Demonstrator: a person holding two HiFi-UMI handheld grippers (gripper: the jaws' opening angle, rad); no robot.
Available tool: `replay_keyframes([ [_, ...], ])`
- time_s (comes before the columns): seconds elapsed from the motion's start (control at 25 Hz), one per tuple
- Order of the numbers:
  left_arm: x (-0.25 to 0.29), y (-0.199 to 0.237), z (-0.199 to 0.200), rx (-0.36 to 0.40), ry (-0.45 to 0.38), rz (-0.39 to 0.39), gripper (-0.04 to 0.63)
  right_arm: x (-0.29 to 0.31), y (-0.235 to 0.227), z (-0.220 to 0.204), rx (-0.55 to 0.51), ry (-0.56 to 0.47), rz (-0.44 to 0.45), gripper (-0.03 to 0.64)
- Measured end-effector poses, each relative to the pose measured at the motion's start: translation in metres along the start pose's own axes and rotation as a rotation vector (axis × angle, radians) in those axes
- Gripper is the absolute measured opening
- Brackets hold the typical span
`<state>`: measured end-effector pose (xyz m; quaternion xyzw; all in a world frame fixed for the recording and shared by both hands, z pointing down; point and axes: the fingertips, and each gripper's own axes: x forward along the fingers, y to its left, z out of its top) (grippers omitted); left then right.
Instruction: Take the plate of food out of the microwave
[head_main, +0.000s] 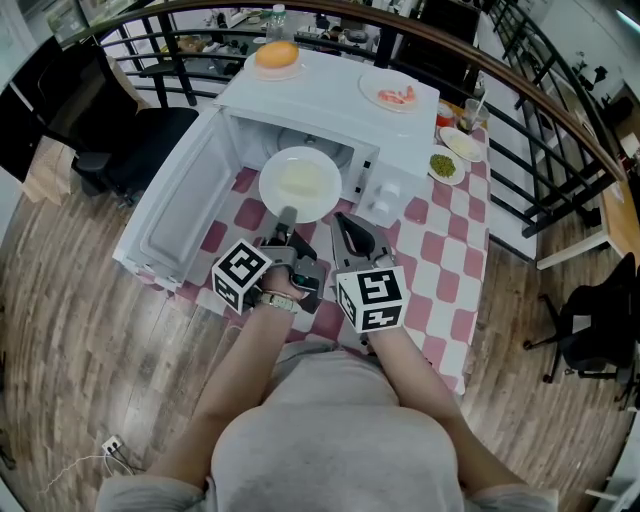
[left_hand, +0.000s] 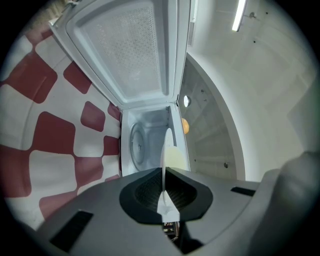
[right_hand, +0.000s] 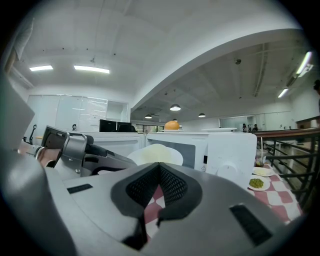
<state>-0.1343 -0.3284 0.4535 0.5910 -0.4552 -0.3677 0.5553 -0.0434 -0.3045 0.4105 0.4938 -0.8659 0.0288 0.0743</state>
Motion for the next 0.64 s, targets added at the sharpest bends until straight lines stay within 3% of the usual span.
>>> replay_keyframes([
  [0.64,0.0016,-0.0017,-0.0033,-0.024,0.013,0.005,0.012,-0.0007,-0.0039,0.0077,-0.009,-0.032,-0.015,0.023],
])
